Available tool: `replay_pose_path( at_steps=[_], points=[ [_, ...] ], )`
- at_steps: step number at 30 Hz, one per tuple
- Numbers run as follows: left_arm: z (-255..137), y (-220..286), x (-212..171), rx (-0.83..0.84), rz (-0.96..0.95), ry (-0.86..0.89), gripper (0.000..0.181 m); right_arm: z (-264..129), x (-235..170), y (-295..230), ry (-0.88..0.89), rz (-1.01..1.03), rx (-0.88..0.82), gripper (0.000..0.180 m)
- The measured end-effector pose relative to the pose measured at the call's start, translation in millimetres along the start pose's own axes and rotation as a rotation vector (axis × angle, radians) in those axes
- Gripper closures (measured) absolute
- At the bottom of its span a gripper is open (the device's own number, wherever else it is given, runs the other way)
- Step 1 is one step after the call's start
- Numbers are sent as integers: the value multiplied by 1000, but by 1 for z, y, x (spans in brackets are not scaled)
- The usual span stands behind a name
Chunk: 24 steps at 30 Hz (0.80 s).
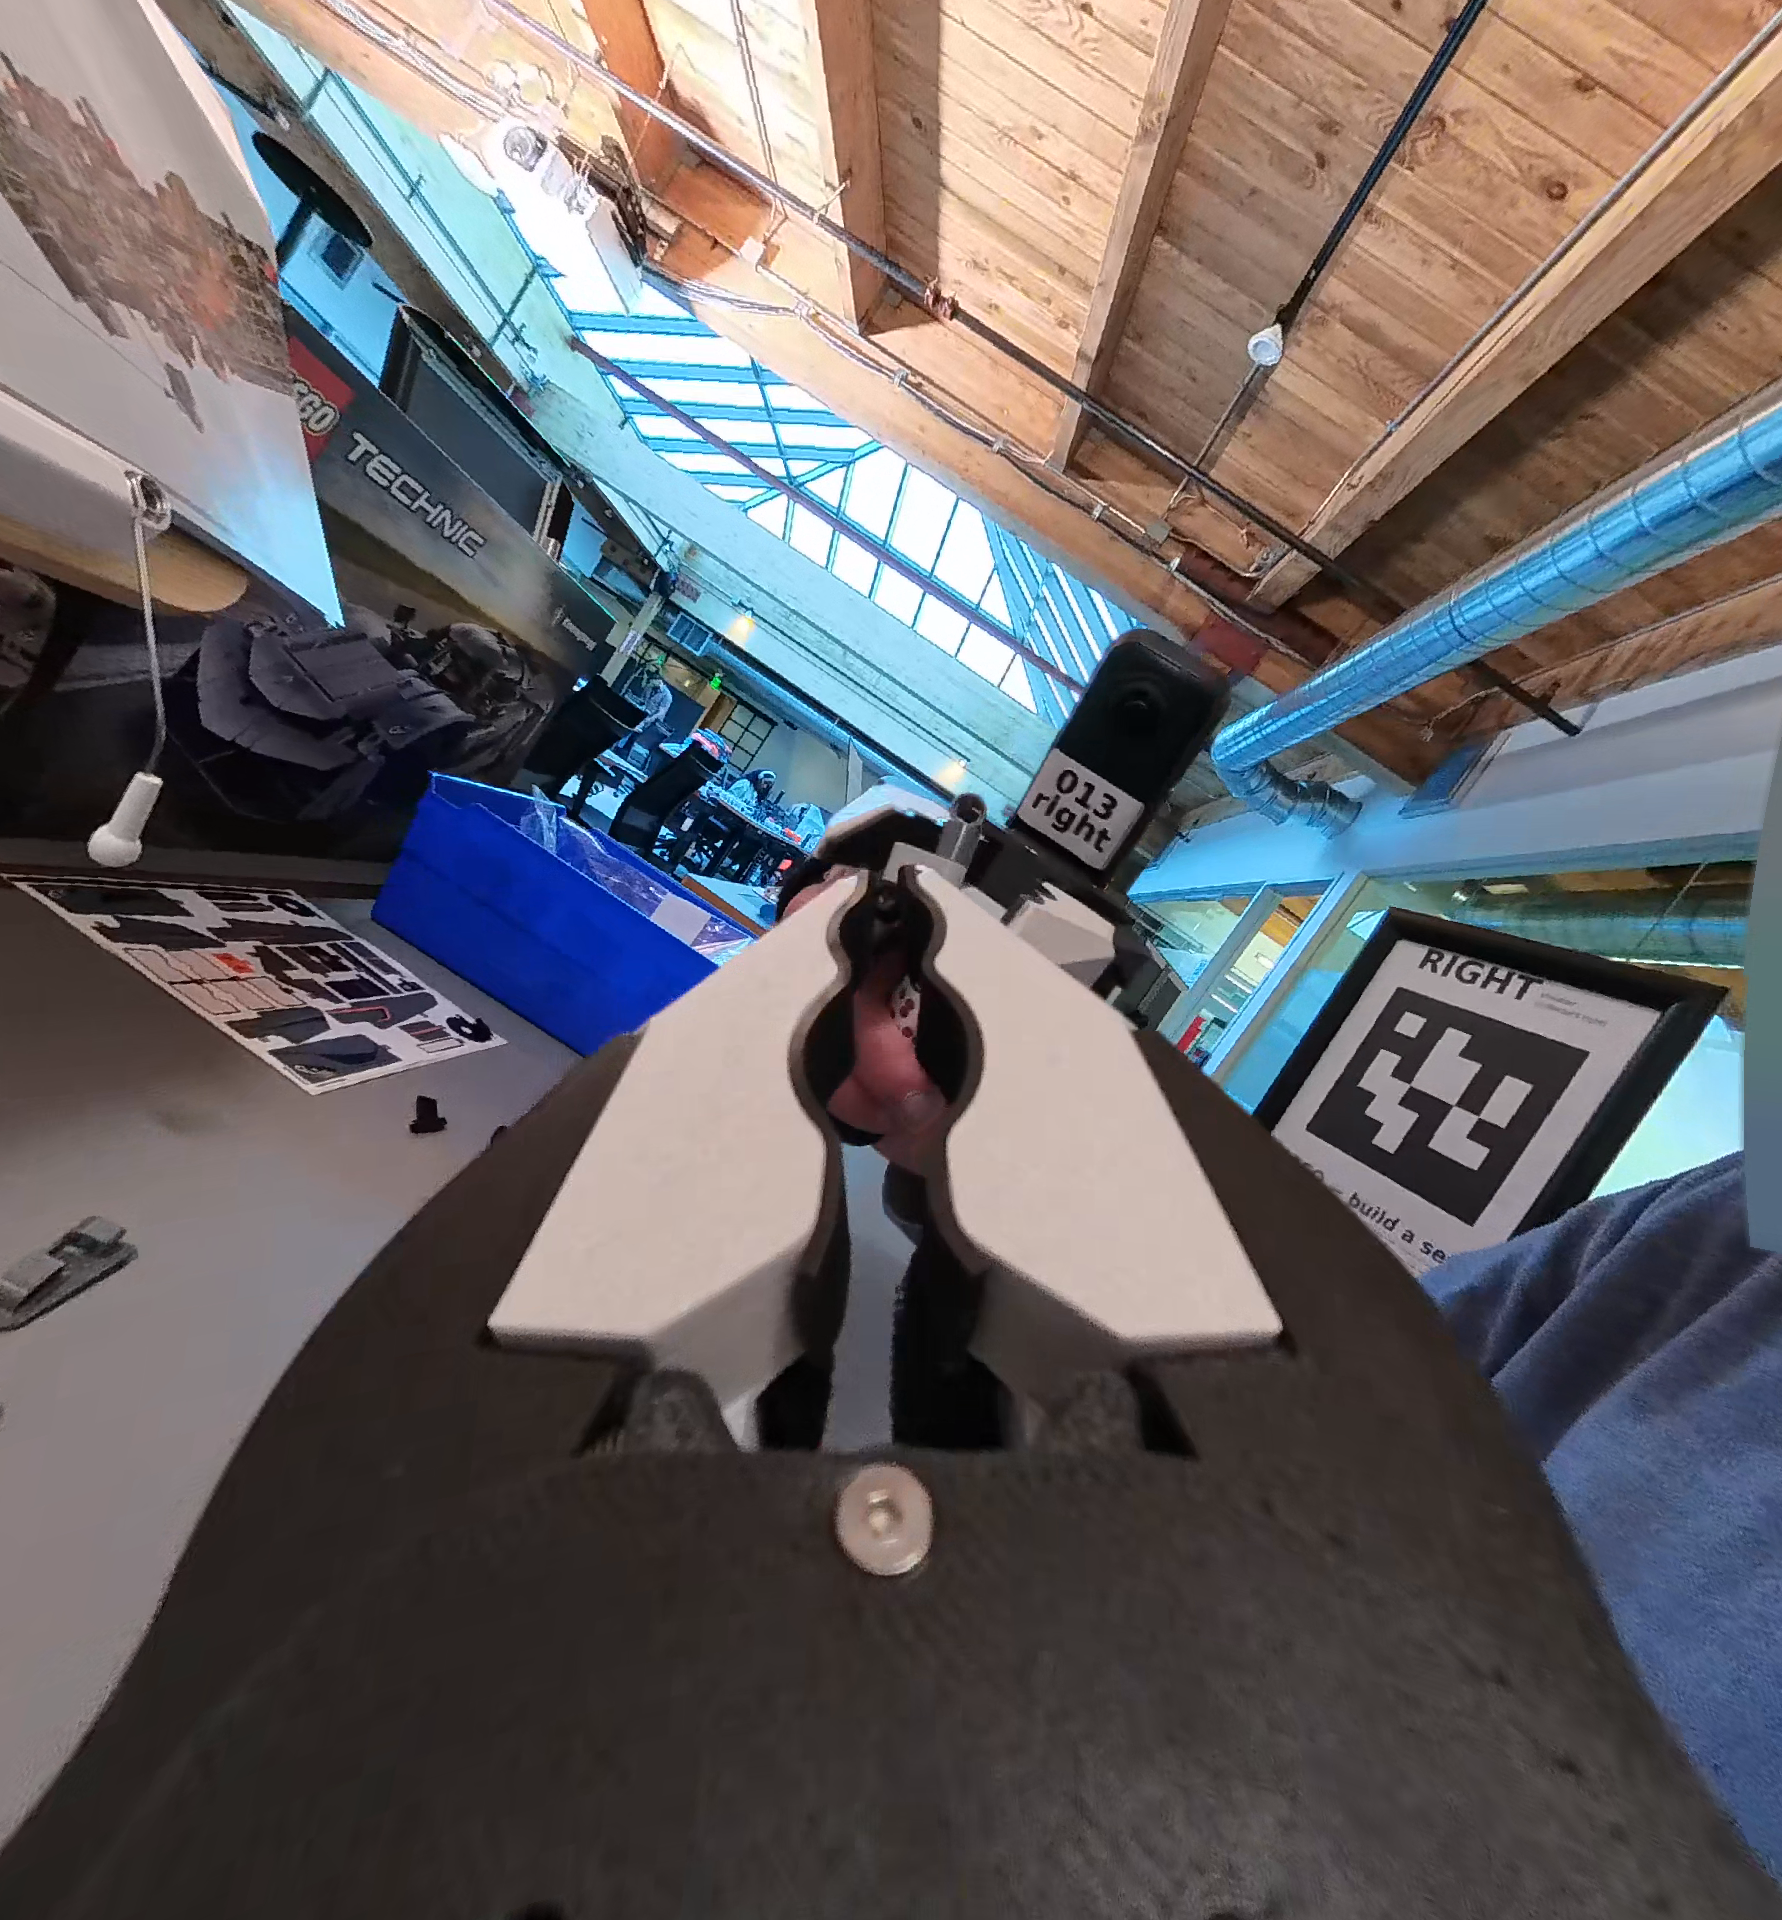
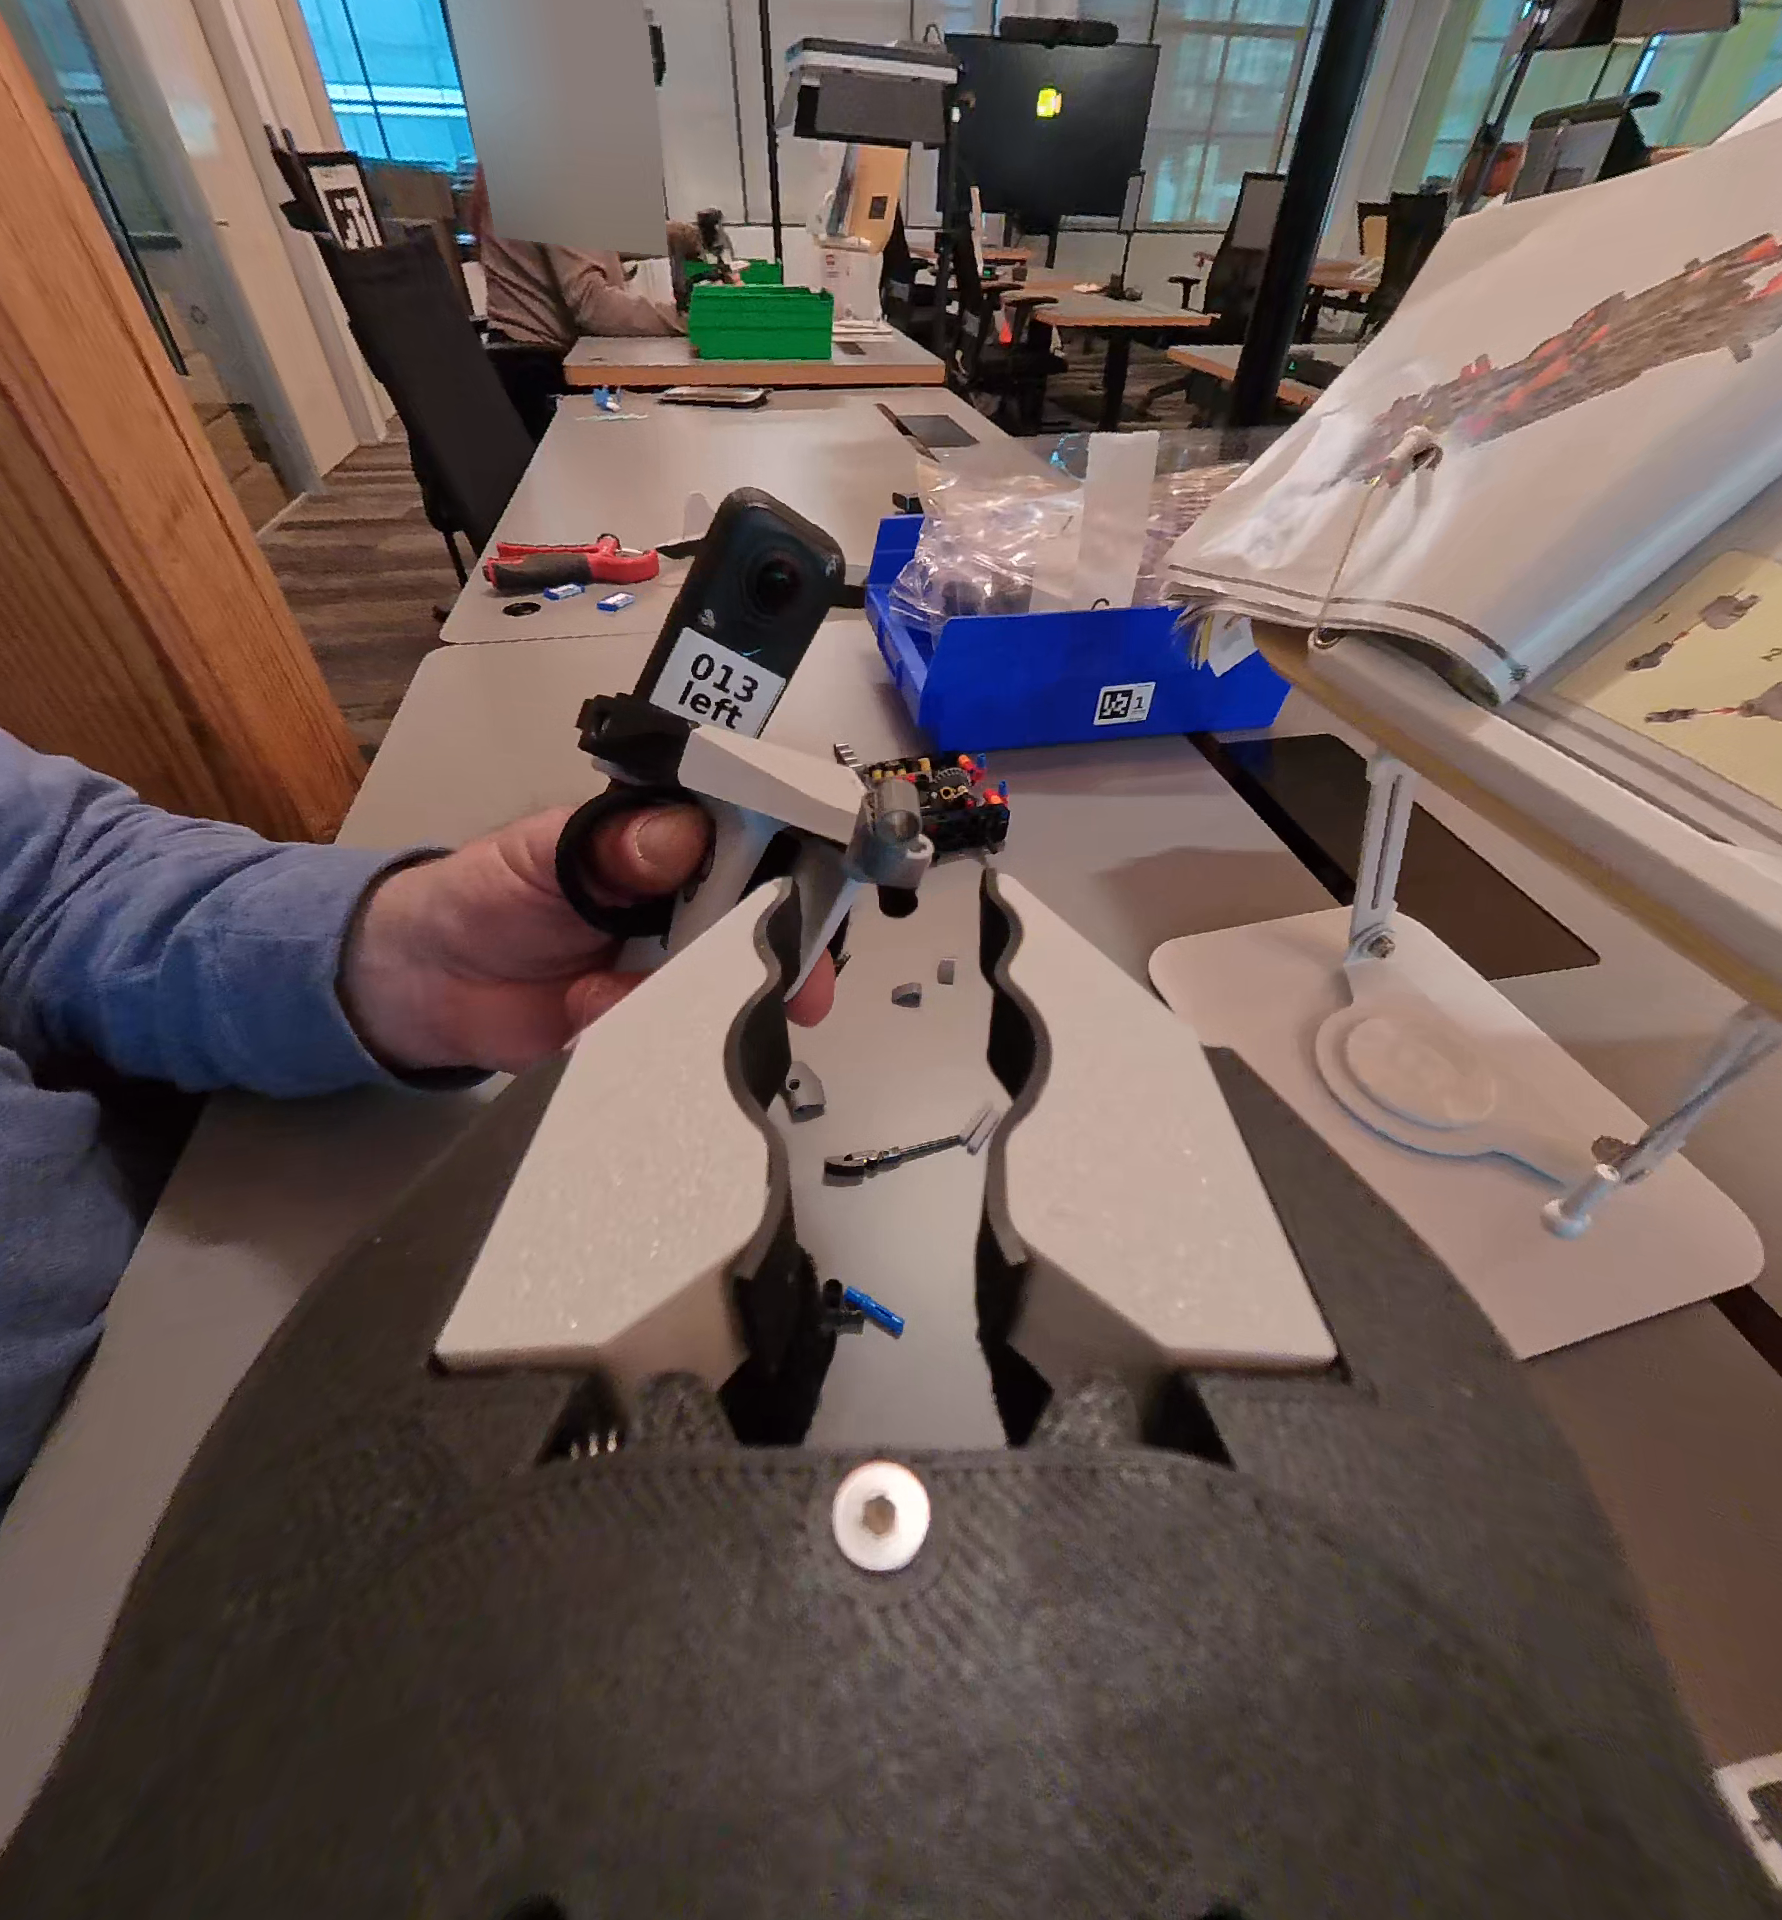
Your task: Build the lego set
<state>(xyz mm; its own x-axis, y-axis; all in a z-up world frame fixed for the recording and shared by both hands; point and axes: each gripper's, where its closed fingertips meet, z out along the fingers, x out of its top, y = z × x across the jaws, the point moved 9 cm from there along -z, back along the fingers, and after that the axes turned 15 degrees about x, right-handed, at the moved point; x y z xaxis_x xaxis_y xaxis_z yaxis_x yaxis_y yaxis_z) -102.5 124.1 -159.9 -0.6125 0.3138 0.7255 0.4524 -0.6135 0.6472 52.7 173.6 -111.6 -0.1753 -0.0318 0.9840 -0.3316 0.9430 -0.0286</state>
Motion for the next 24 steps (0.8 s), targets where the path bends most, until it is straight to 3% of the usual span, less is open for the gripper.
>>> replay_pose_path(
  at_steps=[24],
  points=[
    [11, 1, -9, -13, -67, 3, 179, -16, -7, -3, 151, 65, -21, 150]
  ],
)
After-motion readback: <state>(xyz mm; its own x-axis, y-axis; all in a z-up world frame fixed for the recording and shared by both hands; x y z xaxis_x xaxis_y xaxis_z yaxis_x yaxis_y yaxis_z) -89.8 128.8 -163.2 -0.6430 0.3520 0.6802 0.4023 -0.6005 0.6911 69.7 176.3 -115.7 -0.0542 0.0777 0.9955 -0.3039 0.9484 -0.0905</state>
